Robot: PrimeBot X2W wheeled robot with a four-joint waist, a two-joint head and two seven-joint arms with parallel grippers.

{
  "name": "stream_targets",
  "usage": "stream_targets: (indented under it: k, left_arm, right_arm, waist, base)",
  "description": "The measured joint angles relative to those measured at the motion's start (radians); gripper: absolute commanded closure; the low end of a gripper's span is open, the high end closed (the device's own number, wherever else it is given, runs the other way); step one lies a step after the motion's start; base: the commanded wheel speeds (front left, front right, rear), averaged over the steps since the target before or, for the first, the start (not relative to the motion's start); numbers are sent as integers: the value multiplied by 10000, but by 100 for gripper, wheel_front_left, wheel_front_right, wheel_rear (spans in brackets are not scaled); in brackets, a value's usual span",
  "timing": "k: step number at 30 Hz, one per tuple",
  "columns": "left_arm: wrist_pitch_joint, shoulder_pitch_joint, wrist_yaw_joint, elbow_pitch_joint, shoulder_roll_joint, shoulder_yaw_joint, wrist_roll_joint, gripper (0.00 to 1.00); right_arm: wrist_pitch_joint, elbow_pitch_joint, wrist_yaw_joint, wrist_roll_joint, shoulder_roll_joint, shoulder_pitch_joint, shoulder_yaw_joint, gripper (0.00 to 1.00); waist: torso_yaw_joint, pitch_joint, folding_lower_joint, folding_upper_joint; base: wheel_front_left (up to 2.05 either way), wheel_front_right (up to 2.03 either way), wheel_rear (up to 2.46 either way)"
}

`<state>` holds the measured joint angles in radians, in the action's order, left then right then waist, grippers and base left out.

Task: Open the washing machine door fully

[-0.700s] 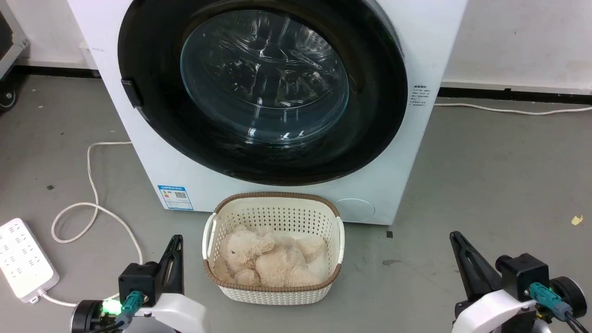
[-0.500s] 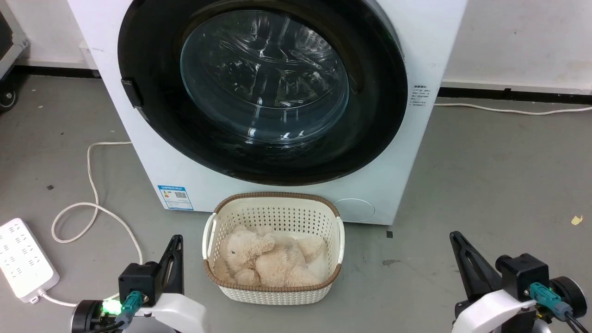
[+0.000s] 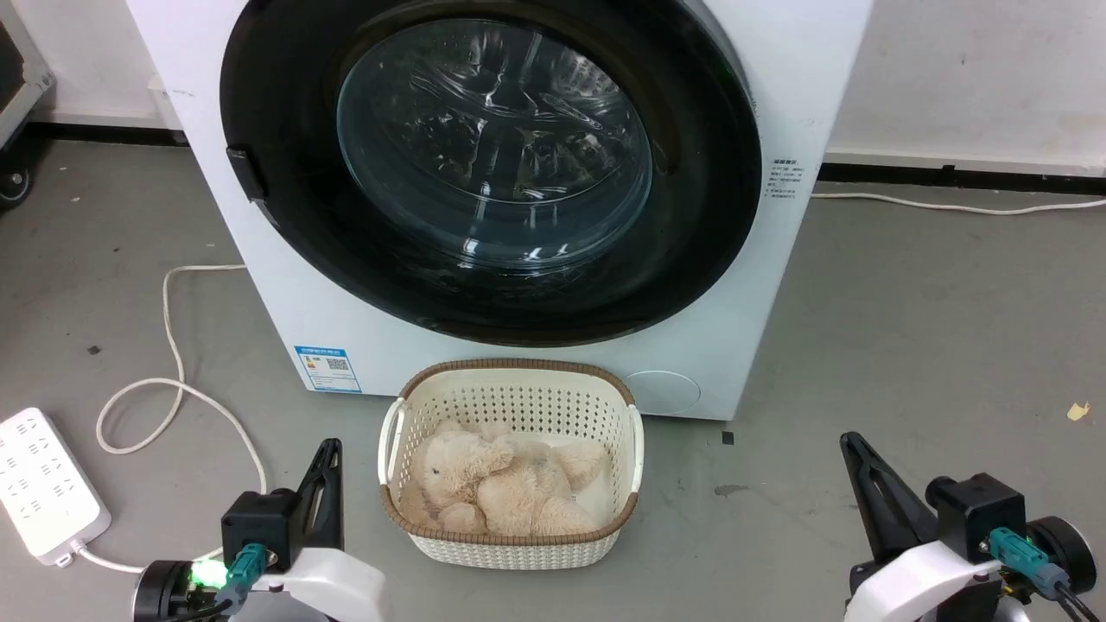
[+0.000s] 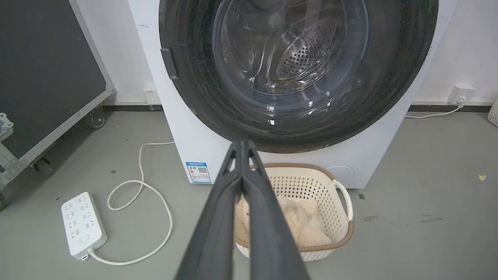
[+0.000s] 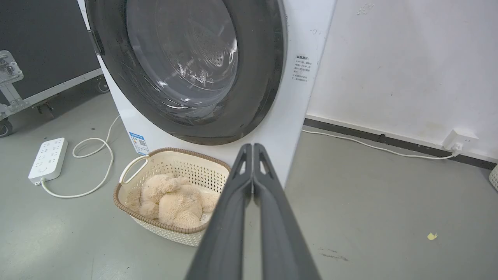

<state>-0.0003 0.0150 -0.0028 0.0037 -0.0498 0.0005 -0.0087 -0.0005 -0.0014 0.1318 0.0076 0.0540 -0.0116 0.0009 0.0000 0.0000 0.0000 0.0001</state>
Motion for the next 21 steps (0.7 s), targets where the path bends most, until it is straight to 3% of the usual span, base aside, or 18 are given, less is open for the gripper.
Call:
stream_targets:
  k: [21]
  left_arm:
    - [0,0,0,0,0,0,0,100]
  right_arm:
    - [0,0,0,0,0,0,0,100]
  waist:
    - [0,0,0,-1]
  base:
    - [0,0,0]
